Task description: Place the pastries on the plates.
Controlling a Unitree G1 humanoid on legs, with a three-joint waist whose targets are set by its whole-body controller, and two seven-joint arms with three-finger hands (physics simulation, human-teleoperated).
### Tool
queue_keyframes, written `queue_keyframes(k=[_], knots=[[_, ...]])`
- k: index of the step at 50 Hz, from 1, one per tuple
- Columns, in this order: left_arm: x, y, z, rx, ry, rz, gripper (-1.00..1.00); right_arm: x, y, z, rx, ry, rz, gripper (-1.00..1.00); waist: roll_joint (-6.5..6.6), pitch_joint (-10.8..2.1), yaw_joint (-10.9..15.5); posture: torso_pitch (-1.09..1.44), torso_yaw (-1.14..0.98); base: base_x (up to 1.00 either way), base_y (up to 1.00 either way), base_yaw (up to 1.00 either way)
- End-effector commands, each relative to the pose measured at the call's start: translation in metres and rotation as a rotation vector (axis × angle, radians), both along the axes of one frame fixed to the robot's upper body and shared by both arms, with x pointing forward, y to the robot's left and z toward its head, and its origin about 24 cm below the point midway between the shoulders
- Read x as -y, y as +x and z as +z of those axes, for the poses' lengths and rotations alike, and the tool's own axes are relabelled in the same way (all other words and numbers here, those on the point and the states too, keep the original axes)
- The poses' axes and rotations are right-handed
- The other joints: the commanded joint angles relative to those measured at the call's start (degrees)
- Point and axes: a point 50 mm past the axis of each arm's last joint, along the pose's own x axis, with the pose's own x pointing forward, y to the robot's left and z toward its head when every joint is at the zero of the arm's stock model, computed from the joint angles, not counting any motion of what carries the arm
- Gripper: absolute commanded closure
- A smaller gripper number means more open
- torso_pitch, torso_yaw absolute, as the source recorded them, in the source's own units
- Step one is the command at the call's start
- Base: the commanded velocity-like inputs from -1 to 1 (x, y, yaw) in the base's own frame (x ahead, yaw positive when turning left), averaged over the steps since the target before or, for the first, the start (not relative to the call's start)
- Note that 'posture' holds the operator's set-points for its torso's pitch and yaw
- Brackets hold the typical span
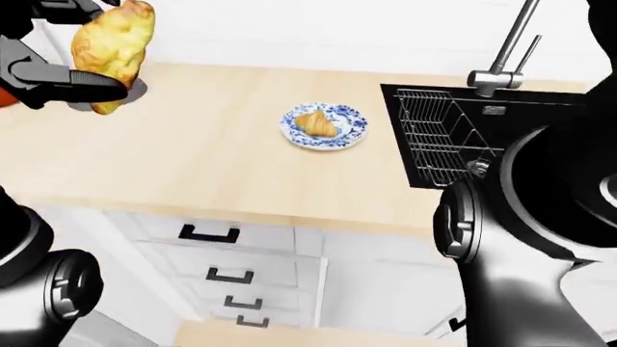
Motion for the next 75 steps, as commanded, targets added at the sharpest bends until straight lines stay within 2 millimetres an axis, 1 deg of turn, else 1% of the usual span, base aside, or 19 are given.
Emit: queue_keyframes(k=[1, 8, 10, 19, 21, 22, 30, 32, 36, 39, 40, 48, 51, 56, 59, 60, 69, 73, 75], knots=[[0.003, -0.008, 0.014, 0.096, -0.026, -0.007, 1.0, 0.003, -0.01, 0.003, 0.056, 0.008, -0.022, -1.0, 0.35, -1.02, -0.3, -0.12, 0.0, -0.3, 0.0, 0.0], [0.007, -0.008, 0.01, 0.154, -0.201, -0.048, 1.0, -0.001, -0.013, -0.046, 0.074, -0.052, -0.048, -1.0, -5.06, 4.24, 0.6, -0.12, 0.0, -0.02, 0.0, 0.0], [0.011, -0.007, 0.001, 0.146, -0.218, -0.059, 1.0, -0.005, -0.009, -0.07, 0.06, 0.018, -0.018, -1.0, -9.95, 3.11, 1.4, -0.12, 0.0, 0.0, 0.0, 0.0], [0.019, -0.006, -0.025, 0.127, -0.306, -0.087, 1.0, -0.017, 0.012, -0.109, 0.106, 0.098, -0.008, -1.0, -3.87, 0.84, -0.3, -0.12, 0.0, 0.0, -0.01, 0.0], [0.023, -0.007, -0.031, 0.13, -0.333, -0.095, 1.0, -0.02, 0.015, -0.12, 0.112, 0.127, -0.001, -1.0, 1.44, 0.77, -0.8, -0.12, 0.0, 0.04, -0.71, 0.0], [0.024, -0.007, -0.034, 0.124, -0.334, -0.1, 1.0, -0.022, 0.017, -0.126, 0.102, 0.146, 0.005, -1.0, 1.34, 3.22, -0.9, -0.12, 0.0, 0.01, -0.2, 0.0], [0.031, -0.008, -0.052, 0.117, -0.377, -0.117, 1.0, -0.028, 0.018, -0.155, 0.07, 0.138, 0.015, -1.0, -6.76, -0.79, -0.6, -0.12, 0.0, 0.02, -0.25, 0.0], [0.032, -0.009, -0.054, 0.109, -0.384, -0.115, 1.0, -0.028, 0.015, -0.161, 0.058, 0.181, 0.014, -1.0, -1.93, 1.5, -0.5, -0.12, 0.0, 0.11, -0.53, 0.0], [0.029, -0.014, -0.059, 0.108, -0.39, -0.106, 1.0, -0.028, 0.011, -0.161, 0.058, 0.195, 0.018, -1.0, -2.79, 0.1, -0.3, -0.12, 0.0, 0.03, -0.2, 0.0], [0.031, -0.015, -0.06, 0.105, -0.397, -0.112, 1.0, -0.029, 0.007, -0.161, 0.052, 0.182, 0.019, -1.0, 4.93, 1.97, 0.1, -0.12, 0.0, 0.09, -0.85, 0.0], [0.031, -0.015, -0.06, 0.105, -0.398, -0.112, 1.0, -0.029, 0.005, -0.161, 0.049, 0.185, 0.025, -1.0, 1.94, 2.64, 0.0, -0.12, 0.0, 0.12, -1.0, 0.0], [0.029, -0.015, -0.063, 0.099, -0.388, -0.11, 1.0, -0.019, -0.004, -0.162, 0.043, 0.164, -0.035, -1.0, 1.57, -0.15, -0.2, -0.12, 0.0, 0.12, -0.77, -0.11], [0.028, -0.015, -0.062, 0.101, -0.389, -0.108, 1.0, -0.019, -0.002, -0.16, 0.044, 0.17, -0.038, -1.0, -9.1, -0.07, -0.9, -0.12, 0.0, 0.12, 0.0, -1.0], [0.029, -0.014, -0.065, 0.097, -0.38, -0.109, 1.0, -0.022, -0.003, -0.157, 0.044, 0.146, -0.036, -1.0, -3.55, 0.08, -1.2, -0.12, 0.0, 0.12, -0.2, -0.8], [0.029, -0.015, -0.065, 0.097, -0.377, -0.111, 1.0, -0.021, -0.004, -0.157, 0.046, 0.139, -0.04, -1.0, 5.58, 3.66, 0.1, -0.12, 0.0, 0.11, -1.0, 0.0], [0.028, -0.015, -0.063, 0.1, -0.376, -0.11, 1.0, -0.021, -0.004, -0.156, 0.048, 0.138, -0.037, -1.0, 5.97, 3.47, 0.6, -0.12, 0.0, 0.11, -1.0, 0.0], [0.026, -0.017, -0.065, 0.1, -0.36, -0.102, 1.0, -0.023, -0.004, -0.155, 0.053, 0.124, -0.03, -1.0, -1.0, -0.02, 2.0, -0.12, 0.0, 0.12, -1.0, 0.0], [0.025, -0.019, -0.065, 0.102, -0.36, -0.101, 1.0, -0.022, -0.005, -0.154, 0.056, 0.129, -0.032, -1.0, -7.81, -0.64, 1.8, -0.12, 0.0, 0.15, -1.0, 0.0], [0.025, -0.019, -0.065, 0.102, -0.36, -0.1, 1.0, -0.021, -0.006, -0.154, 0.056, 0.123, -0.036, -1.0, -5.96, 0.37, 1.3, -0.12, 0.0, 0.16, -1.0, 0.0]])
